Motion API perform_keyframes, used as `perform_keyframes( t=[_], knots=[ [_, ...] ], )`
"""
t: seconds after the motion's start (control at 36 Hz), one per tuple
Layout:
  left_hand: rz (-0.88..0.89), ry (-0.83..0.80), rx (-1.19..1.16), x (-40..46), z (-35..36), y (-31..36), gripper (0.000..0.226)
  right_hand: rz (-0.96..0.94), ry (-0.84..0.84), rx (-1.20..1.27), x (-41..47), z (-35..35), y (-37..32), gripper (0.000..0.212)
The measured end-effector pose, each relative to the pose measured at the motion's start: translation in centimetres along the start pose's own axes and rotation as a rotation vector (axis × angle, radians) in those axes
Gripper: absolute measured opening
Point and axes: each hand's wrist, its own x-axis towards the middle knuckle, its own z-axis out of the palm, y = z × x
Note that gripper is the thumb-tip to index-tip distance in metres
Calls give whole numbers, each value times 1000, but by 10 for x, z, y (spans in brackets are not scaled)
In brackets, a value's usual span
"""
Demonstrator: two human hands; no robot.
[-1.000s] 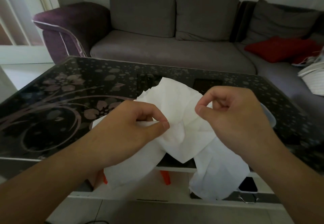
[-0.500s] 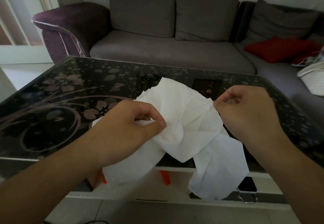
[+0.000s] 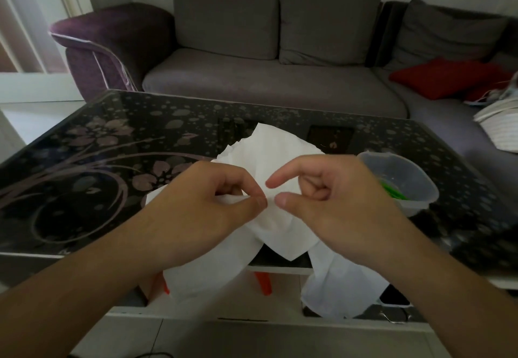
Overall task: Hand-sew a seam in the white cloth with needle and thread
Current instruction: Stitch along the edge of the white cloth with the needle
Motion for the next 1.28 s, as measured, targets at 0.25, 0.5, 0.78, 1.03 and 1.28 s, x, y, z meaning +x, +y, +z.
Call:
perform_keyframes(
  t=[0.25, 0.5, 0.78, 1.03, 1.28],
  knots=[
    [34, -10, 8, 2, 2, 1, 10, 36, 48, -127, -1, 6, 4, 16],
    [-5, -9, -6, 2, 3, 0, 10, 137, 183, -49, 1, -8, 6, 23],
    [-12, -9, -22, 2, -1, -2, 10, 193, 286, -27, 4, -16, 8, 18],
    [21, 12, -8, 2, -1, 0, 10, 247, 304, -5, 3, -17, 6, 18],
    [33, 11, -42, -3, -8, 8, 19, 297, 307, 258, 6, -20, 9, 24]
  ],
)
